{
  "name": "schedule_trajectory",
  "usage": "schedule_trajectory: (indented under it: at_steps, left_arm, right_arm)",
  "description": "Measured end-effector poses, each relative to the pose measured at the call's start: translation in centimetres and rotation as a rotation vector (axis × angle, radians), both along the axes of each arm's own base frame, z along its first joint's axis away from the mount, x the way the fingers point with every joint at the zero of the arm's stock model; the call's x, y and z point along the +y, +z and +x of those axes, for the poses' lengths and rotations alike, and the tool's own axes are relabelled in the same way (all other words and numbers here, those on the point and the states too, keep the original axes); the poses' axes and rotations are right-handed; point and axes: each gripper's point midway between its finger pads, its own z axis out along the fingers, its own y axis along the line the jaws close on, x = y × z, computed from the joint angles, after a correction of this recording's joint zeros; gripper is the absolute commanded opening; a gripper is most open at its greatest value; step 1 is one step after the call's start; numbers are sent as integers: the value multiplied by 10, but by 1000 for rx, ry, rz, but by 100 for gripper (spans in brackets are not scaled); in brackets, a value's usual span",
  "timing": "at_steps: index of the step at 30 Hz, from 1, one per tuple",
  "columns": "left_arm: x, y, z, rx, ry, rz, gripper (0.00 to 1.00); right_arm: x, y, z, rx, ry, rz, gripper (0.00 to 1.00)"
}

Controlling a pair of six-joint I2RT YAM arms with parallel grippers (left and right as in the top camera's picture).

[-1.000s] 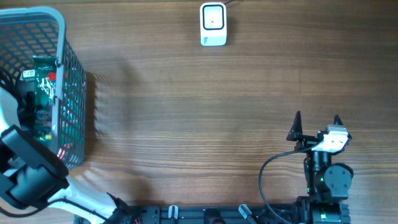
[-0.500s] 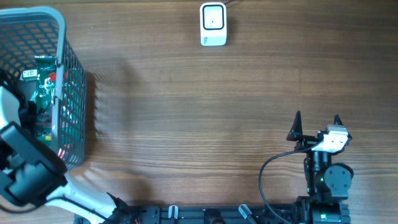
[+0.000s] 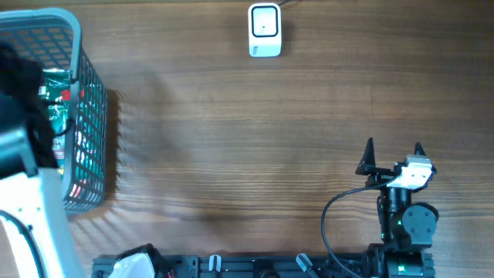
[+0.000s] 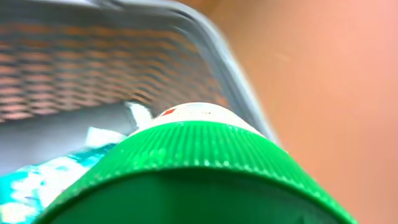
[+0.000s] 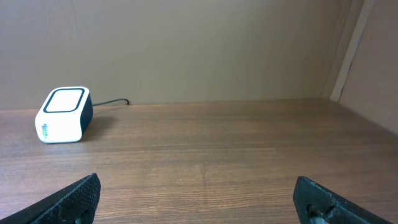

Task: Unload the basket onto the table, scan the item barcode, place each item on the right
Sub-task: 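Carry the green jar to the table centre and release it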

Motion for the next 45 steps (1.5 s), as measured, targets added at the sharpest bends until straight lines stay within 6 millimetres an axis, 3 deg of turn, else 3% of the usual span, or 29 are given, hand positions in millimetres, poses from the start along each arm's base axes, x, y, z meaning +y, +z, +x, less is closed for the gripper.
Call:
schedule_trajectory:
  at_steps: [2,3,6,7,9,13,15,17,19,22,27,31,33,34,39,42,44,45]
  left_arm:
    - [-56,8,19,-32,-179,-12,60]
    - [-93,5,29,-22,-295,-27,59]
    - [-181,-32,43,121,-542,-57,59]
    - [-205,-48,46,181,-604,-62,59]
    - [-262,-105,41,390,-735,-73,59]
    - [-336,-185,26,650,-881,-65,59]
    - [-380,-235,13,779,-968,-60,59]
    - [-405,-275,-5,890,-1004,-67,60]
    - [-421,-303,-21,973,-1016,-86,59]
    - [-445,-325,-38,1011,-1047,-118,61]
    - [-482,-328,-49,950,-1093,-143,62]
    - [-488,-337,-62,950,-1049,-105,72]
    - [-481,-337,-62,955,-1018,-70,84]
    - [-476,-337,-61,961,-1001,-47,100]
    - [-464,-336,-58,968,-979,24,100]
    - [-459,-314,-54,1001,-1020,103,100]
    - [-457,-267,-29,928,-1035,168,100]
    - [-448,-225,-7,852,-1003,209,100]
  right_arm:
    - [0,0,0,0,0,0,100]
    - [0,0,0,0,0,0,100]
    - [0,0,0,0,0,0,100]
    - [0,0,0,0,0,0,100]
    - [0,0,0,0,0,0,100]
    - [0,0,0,0,0,0,100]
    - [0,0,0,0,0,0,100]
    - [0,0,0,0,0,0,100]
    - [0,0,0,0,0,0,100]
    - [0,0,0,0,0,0,100]
    - [0,0,0,0,0,0,100]
    - [0,0,0,0,0,0,100]
    - [0,0,0,0,0,0,100]
    - [0,0,0,0,0,0,100]
    - [0,0,0,0,0,0,100]
    - [0,0,0,0,0,0,100]
    - [0,0,0,1,0,0,100]
    - [0,0,0,0,0,0,100]
